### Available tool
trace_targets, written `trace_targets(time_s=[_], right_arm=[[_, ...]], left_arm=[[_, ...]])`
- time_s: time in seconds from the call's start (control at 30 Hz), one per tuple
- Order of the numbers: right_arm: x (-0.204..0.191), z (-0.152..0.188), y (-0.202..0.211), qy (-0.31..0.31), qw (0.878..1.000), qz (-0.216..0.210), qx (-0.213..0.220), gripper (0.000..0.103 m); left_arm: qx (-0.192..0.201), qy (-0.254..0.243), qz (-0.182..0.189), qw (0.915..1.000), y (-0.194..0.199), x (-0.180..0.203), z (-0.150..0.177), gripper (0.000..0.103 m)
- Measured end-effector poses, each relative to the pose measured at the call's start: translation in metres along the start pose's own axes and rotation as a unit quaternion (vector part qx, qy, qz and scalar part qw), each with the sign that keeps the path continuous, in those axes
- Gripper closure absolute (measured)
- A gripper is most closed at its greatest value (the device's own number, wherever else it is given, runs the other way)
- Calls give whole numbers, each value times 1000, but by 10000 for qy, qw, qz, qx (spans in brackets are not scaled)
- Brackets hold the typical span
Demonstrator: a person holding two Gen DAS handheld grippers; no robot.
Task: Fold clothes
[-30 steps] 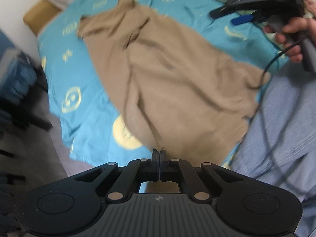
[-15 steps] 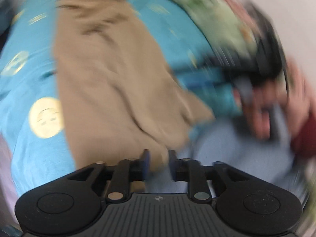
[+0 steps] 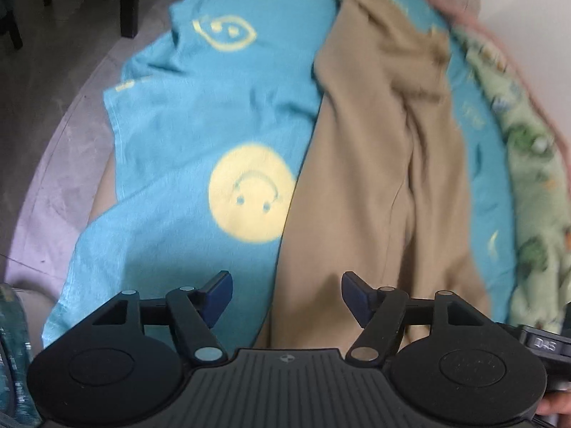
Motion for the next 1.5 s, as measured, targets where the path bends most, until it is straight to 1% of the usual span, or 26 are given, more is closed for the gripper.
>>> trace_targets(time_s=[0.07,0.13,0.2,0.27,0.33,0.37,0.4,0.43,0.47,0.5,0.53,0.57,0.6,0.63,0.7,0.77,0.83,0.9,1.0,1.13,1.2,1.27,1.4,1.5], right_arm=[[-12,10,0,282,9994,210,-7,25],[-23,19,-2,683,9966,459,-21,25],[-33,26,-1,993,9931,626,-88,25],[-39,34,-2,1248,9897,665,-198,25],[-41,38,-1,1413,9869,756,-195,27],[-41,39,-1,1451,9861,793,-190,29],[-41,38,-2,1460,9856,828,-190,32],[-42,39,-2,1521,9842,893,-178,32],[-45,42,-2,1679,9805,1015,-143,36],[-48,45,-2,1837,9763,1137,-108,44],[-50,48,-1,1987,9718,1265,-69,57],[-53,51,0,2123,9671,1403,-24,65],[-54,53,2,2212,9637,1494,17,77],[-53,52,5,2177,9649,1470,63,83],[-47,47,19,1971,9711,1329,202,87],[-42,42,35,1774,9763,1183,366,88],[-39,35,62,1625,9793,1006,667,89],[-40,24,94,1447,9807,814,1032,89],[-45,13,143,1309,9766,595,1601,90],[-59,15,182,1257,9679,446,2132,91],[-57,25,192,1282,9653,439,2231,91],[-50,39,193,1318,9654,417,2213,92],[-34,72,187,1342,9674,475,2097,92],[-21,88,186,1224,9700,480,2047,93]], left_arm=[[-149,-73,-16,9999,-6,0,4,32],[-298,-180,-17,9994,-9,2,6,26],[-499,-331,97,9982,-12,8,10,26],[-699,-490,187,9962,-15,14,17,26],[-885,-745,118,9932,-16,23,25,33],[-980,-835,147,9916,-17,27,29,35],[-1075,-920,180,9898,-17,30,33,41],[-1172,-982,252,9879,-18,34,37,47],[-1270,-1041,327,9859,-18,37,41,49],[-1312,-1125,297,9845,-18,40,44,57],[-1334,-1213,209,9834,-18,43,46,69],[-1343,-1288,112,9825,-18,46,48,75],[-1309,-1343,25,9823,-17,49,50,88],[-1272,-1395,-61,9820,-15,51,51,98],[-1081,-1324,64,9853,-5,53,51,99],[-758,-1041,538,9902,14,54,48,99],[-325,-810,1001,9911,38,57,45,99],[-94,-703,1178,9905,57,61,46,99],[240,-547,1425,9880,86,68,47,99],[685,-338,1749,9816,124,77,49,99],[906,-234,1909,9771,143,82,50,99],[1127,-128,2067,9718,162,86,51,99],[1247,-87,1945,9729,157,88,43,99],[1332,-58,1846,9737,152,89,36,99]])
Point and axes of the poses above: each gripper's, at about its wrist camera, not at the fingertips, and y roughly against the way its jaws point, x to its right, z to its underside, the point moved 2 cm from there along -y, roughly the way its jaws point, and after that the axes turned 11 degrees about z, right-handed, at the moved point
